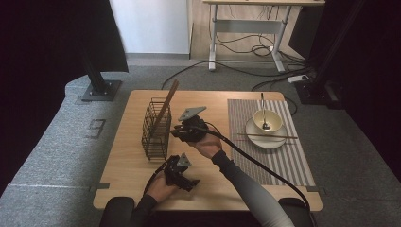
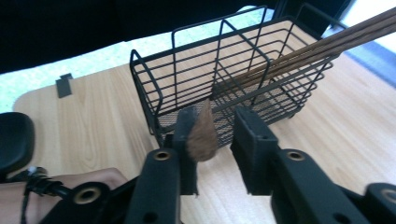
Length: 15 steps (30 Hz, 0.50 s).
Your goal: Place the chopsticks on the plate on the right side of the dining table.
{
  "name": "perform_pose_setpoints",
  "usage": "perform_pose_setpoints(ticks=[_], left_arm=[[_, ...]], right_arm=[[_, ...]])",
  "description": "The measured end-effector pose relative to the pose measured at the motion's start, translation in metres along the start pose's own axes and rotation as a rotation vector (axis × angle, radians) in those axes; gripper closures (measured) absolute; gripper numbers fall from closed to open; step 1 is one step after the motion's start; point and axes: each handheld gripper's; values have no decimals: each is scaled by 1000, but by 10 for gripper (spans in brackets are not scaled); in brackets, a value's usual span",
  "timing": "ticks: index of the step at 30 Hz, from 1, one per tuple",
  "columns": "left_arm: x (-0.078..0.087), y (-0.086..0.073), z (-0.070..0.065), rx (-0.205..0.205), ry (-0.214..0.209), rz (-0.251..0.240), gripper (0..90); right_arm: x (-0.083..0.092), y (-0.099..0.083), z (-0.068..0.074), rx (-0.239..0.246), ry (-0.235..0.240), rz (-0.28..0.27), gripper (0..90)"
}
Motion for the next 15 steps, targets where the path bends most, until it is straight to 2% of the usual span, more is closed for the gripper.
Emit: perform_pose_setpoints(ticks=[1,4,10,15], left_arm=[[0,0,0,1,0,-1,0],[0,0,0,4,0,-1,0],[0,0,0,4,1,-1,0],[0,0,0,5,2,-1,0]], right_arm=[[1,1,0,21,-18,-21,776],[1,2,-1,27,-17,-44,826],[3,3,-3,27,-13,-49,830],[14,7,-6,23,-7,-56,831]])
Point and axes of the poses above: each handheld gripper's, and its own axes: x roughly backward along the jaws, y roughly out of its top, z roughly to its left, and after that the axes turned 9 degrees about x, right-handed
